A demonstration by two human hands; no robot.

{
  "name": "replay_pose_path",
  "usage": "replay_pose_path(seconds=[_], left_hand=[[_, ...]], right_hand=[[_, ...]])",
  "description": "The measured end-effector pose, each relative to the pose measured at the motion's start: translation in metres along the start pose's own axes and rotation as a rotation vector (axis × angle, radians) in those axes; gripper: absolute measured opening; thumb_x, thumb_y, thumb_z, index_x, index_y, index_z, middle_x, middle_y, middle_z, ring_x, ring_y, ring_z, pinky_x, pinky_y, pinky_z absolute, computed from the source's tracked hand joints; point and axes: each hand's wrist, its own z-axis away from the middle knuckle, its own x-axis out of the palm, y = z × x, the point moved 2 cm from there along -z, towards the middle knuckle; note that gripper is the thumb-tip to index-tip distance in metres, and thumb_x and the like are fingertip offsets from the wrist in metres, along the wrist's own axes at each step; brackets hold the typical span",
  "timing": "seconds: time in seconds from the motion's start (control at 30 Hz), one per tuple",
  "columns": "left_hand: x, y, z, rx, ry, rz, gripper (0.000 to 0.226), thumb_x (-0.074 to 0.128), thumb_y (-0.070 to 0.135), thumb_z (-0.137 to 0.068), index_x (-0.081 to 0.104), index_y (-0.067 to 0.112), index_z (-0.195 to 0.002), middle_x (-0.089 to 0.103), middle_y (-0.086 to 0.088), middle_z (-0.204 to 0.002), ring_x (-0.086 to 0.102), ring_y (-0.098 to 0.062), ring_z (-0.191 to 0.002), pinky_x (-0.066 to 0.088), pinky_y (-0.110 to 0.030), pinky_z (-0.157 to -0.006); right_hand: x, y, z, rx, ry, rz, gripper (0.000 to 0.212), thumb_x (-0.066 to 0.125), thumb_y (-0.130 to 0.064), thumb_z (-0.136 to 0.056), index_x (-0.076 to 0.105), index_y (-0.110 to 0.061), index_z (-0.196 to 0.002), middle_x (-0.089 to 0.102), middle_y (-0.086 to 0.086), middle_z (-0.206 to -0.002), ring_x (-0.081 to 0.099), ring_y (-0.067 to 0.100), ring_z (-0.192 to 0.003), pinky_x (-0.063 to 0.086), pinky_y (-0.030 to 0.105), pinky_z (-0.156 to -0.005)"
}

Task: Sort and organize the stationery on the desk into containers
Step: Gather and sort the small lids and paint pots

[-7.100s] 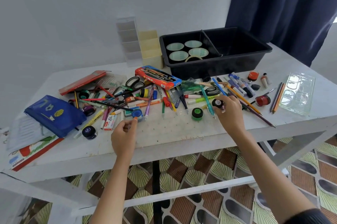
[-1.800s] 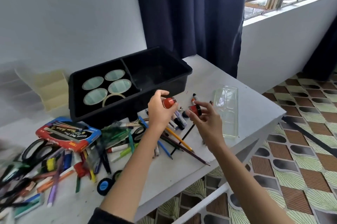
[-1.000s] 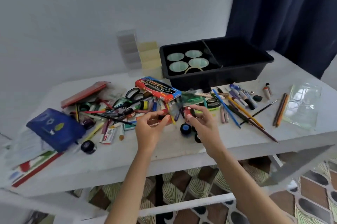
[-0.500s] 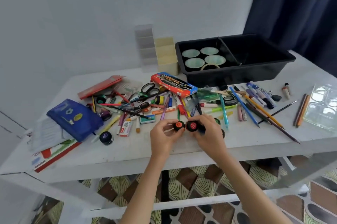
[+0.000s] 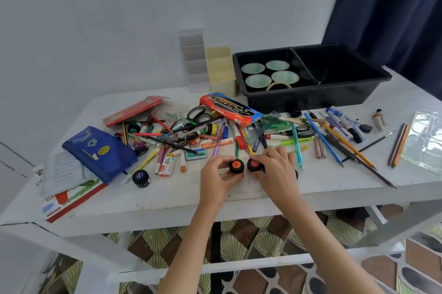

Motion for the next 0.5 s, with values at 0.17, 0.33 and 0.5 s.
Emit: replay_pose_path(seconds=[0.17,0.33,0.5], left_hand=[[0.002,0.003,-0.001,0.002,-0.009,-0.032,0.038,0.08,0.0,-0.067,0.064,0.018,-0.097,0.058,0.005,-0.101,0.059,-0.008,-0.1,0.055,-0.022,-0.081],[0.006,0.004,-0.006,-0.007,0.025,-0.118,0.039,0.08,-0.003,-0.065,0.062,0.019,-0.091,0.055,0.006,-0.094,0.057,-0.01,-0.089,0.055,-0.023,-0.075],[0.01,0.005,-0.005,0.018,0.05,-0.181,0.038,0.081,-0.002,-0.063,0.059,0.02,-0.085,0.056,0.008,-0.089,0.056,-0.004,-0.08,0.054,-0.024,-0.072]], right_hand=[[-0.01,-0.007,-0.011,-0.044,-0.098,0.159,0.045,0.085,-0.015,-0.064,0.072,-0.023,-0.106,0.064,-0.001,-0.086,0.05,0.027,-0.088,0.033,0.039,-0.076],[-0.007,-0.009,-0.006,-0.015,-0.1,0.237,0.055,0.093,-0.007,-0.039,0.075,-0.022,-0.089,0.058,0.002,-0.08,0.052,0.027,-0.078,0.04,0.04,-0.067],[-0.005,-0.008,-0.003,-0.023,-0.087,0.245,0.057,0.094,-0.007,-0.034,0.075,-0.024,-0.086,0.055,-0.001,-0.074,0.05,0.025,-0.072,0.038,0.038,-0.063]])
